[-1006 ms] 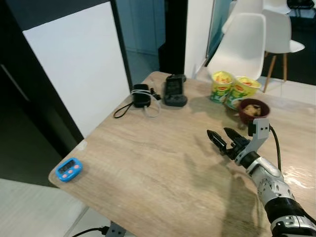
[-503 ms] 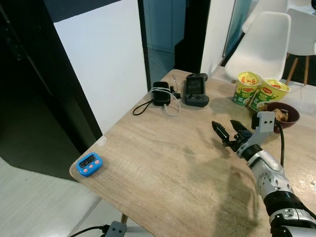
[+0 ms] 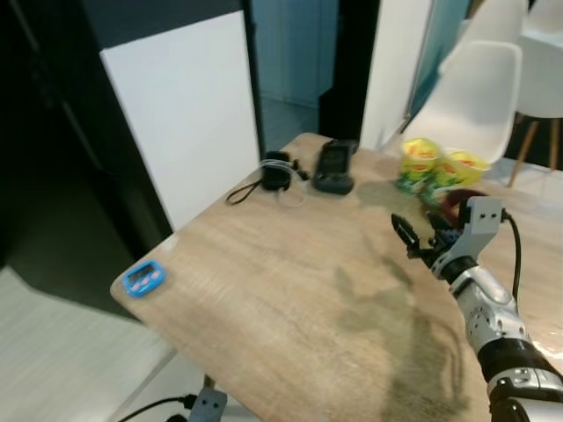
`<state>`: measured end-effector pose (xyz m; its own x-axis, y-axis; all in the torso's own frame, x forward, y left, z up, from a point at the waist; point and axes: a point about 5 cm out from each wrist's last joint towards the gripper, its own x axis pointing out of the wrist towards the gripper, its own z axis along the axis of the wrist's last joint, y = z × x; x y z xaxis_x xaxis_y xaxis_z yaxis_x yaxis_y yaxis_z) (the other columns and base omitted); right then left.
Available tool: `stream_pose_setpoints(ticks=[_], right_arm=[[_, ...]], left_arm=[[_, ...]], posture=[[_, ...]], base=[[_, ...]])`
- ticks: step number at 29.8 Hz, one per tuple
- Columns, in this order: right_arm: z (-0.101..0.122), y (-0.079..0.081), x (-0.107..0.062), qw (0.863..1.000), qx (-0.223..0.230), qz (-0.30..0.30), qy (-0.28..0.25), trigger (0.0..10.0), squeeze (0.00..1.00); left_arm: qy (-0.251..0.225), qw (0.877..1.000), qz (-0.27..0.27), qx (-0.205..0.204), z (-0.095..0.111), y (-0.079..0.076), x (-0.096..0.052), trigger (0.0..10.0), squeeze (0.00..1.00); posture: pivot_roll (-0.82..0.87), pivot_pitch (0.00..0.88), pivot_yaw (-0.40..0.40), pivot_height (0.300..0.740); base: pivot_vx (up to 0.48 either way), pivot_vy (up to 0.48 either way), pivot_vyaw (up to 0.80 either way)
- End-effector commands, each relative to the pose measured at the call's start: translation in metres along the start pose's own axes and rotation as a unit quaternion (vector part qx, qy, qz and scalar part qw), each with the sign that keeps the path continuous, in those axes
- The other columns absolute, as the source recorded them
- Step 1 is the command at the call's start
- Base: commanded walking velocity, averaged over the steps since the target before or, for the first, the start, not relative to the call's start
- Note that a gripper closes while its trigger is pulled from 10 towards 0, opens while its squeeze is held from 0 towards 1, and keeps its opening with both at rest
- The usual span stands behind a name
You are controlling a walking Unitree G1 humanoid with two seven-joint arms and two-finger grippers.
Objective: Restocking fridge
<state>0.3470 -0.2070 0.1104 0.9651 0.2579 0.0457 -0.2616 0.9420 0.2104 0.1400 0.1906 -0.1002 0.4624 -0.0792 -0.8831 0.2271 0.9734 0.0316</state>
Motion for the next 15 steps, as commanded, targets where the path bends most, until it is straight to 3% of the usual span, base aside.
stream_pose_setpoints(ticks=[1,15], right_arm=[[0.001,0.002,0.003,1.000,-0.013,0.000,0.004,10.0,0.00],[0.018,-0.009,0.010,0.994,-0.048,-0.094,-0.014,10.0,0.00]], left_arm=[[0.005,1.000,-0.012,-0.003,-0.004,-0.006,0.000,10.0,0.00],[0.016,1.000,-0.007,-0.005,-0.007,0.000,-0.001,10.0,0.00]], posture=[[0.06,0.000,-0.015,0.740],[0.06,0.000,-0.018,0.740]], base=[[0.000,0.000,0.00],[0.000,0.000,0.00]])
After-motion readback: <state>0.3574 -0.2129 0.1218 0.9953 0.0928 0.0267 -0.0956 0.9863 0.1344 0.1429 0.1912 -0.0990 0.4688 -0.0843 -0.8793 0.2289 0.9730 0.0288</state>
